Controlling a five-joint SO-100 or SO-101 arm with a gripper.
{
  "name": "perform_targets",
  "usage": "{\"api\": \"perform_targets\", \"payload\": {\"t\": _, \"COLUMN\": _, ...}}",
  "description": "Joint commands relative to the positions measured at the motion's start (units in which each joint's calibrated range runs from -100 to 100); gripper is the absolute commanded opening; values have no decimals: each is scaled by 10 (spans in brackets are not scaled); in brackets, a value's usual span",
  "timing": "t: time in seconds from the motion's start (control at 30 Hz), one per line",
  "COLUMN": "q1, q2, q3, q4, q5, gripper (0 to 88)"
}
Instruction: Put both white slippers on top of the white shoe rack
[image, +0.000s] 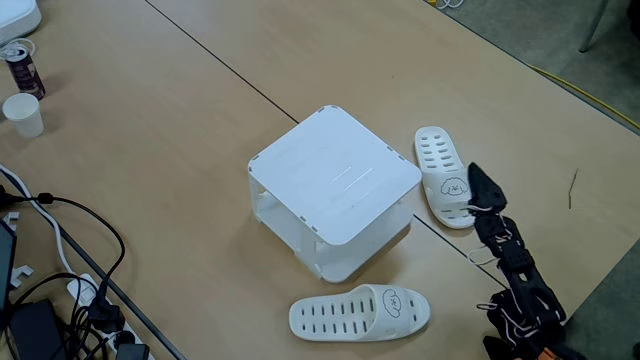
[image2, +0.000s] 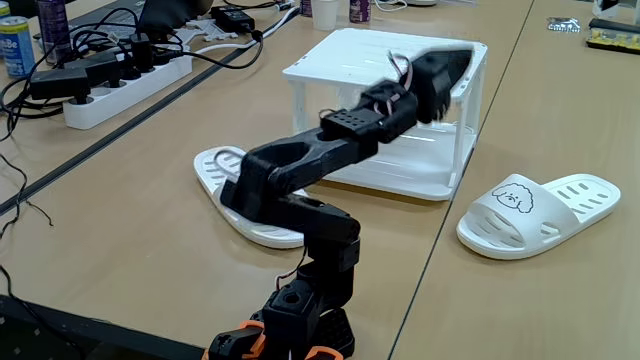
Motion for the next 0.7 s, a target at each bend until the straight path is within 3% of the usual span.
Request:
{"api": "perform_targets", "payload": {"t": 0.0, "q1": -2, "q2": 47, "q3": 56, "q4": -69, "q5": 4, "gripper": 10}}
{"api": "perform_targets", "payload": {"t": 0.3, "q1": -13, "q2": 192, "q3": 299, "q4": -400, "q5": 4, "gripper": 9}}
{"api": "perform_targets", "payload": {"t": 0.43, "q1": -60, "q2": 236, "q3": 296, "q4": -446, "q5": 4, "gripper": 8}}
{"api": "perform_targets", "payload": {"t": 0.67, "q1": -191, "q2": 250, "q3": 296, "q4": -412, "q5": 4, "gripper": 8}}
